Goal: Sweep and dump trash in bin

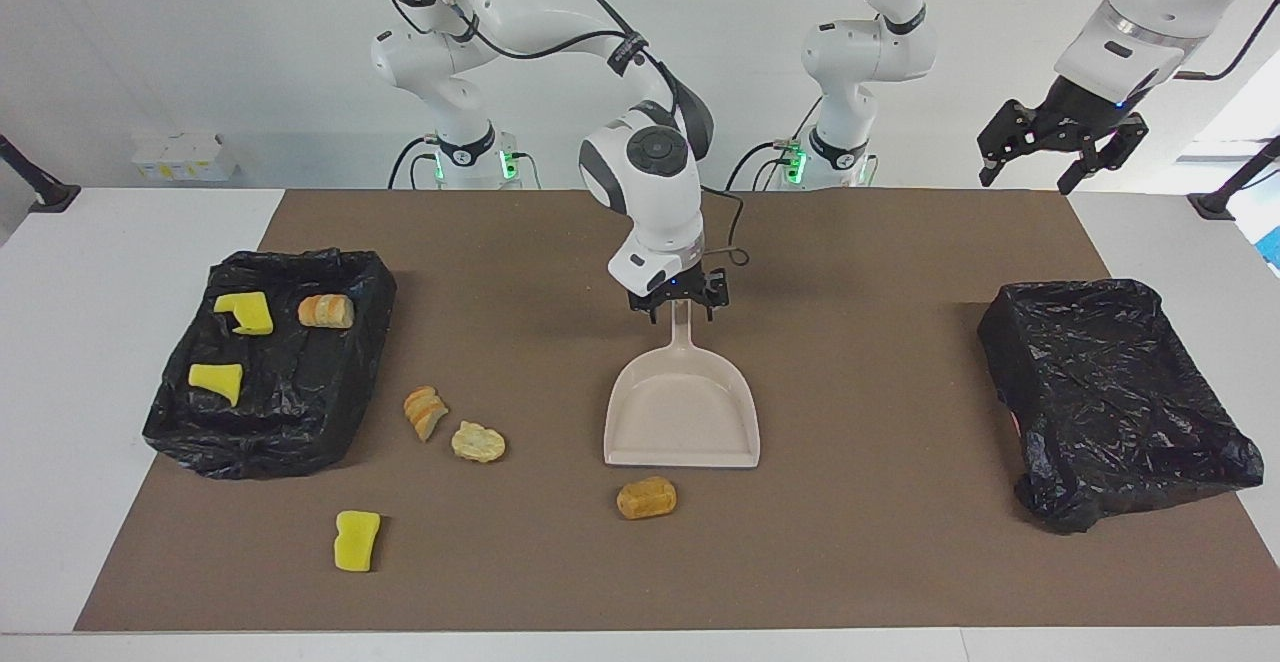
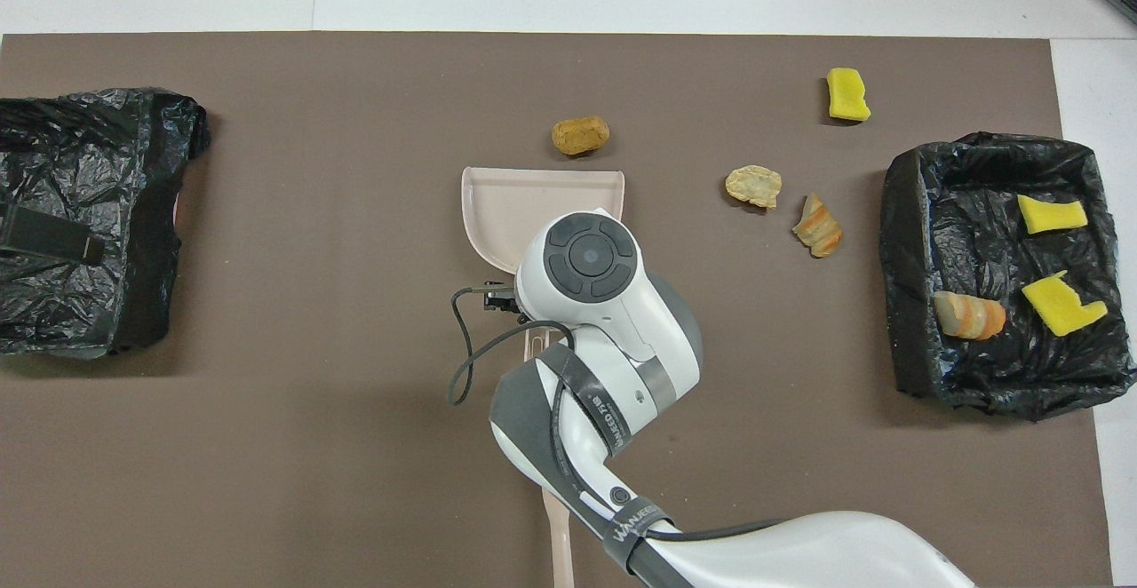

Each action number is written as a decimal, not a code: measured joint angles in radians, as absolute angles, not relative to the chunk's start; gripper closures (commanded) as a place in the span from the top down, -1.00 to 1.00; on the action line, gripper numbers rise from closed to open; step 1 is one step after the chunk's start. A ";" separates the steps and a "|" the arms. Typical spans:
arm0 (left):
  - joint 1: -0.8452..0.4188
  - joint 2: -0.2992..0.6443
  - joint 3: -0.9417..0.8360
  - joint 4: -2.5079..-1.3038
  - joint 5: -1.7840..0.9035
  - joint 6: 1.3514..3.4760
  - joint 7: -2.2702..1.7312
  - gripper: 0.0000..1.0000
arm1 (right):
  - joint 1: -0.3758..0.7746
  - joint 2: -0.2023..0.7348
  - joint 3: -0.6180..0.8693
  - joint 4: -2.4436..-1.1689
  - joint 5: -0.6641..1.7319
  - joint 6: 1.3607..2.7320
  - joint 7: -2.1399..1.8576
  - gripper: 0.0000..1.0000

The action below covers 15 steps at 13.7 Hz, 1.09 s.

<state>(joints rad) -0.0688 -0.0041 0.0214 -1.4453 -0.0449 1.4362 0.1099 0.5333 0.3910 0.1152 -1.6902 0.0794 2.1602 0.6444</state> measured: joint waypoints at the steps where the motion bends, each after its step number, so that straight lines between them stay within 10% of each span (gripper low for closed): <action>1: -0.069 -0.004 0.021 -1.445 -0.045 1.436 0.110 1.00 | 0.529 0.376 0.115 -1.688 0.079 2.132 0.644 1.00; 7: -0.069 -0.004 0.021 -1.445 -0.045 1.436 0.110 1.00 | 0.546 0.269 0.123 -1.709 0.083 1.882 0.649 1.00; 15: -0.071 -0.004 -0.003 -1.446 -0.045 1.436 0.109 1.00 | 0.707 0.080 0.129 -2.013 0.147 1.962 0.754 1.00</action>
<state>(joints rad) -0.0715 -0.0043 -0.0035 -1.4458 -0.0450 1.4362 0.1094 0.7073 0.0804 0.1286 -2.0132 0.1469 1.9624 0.7541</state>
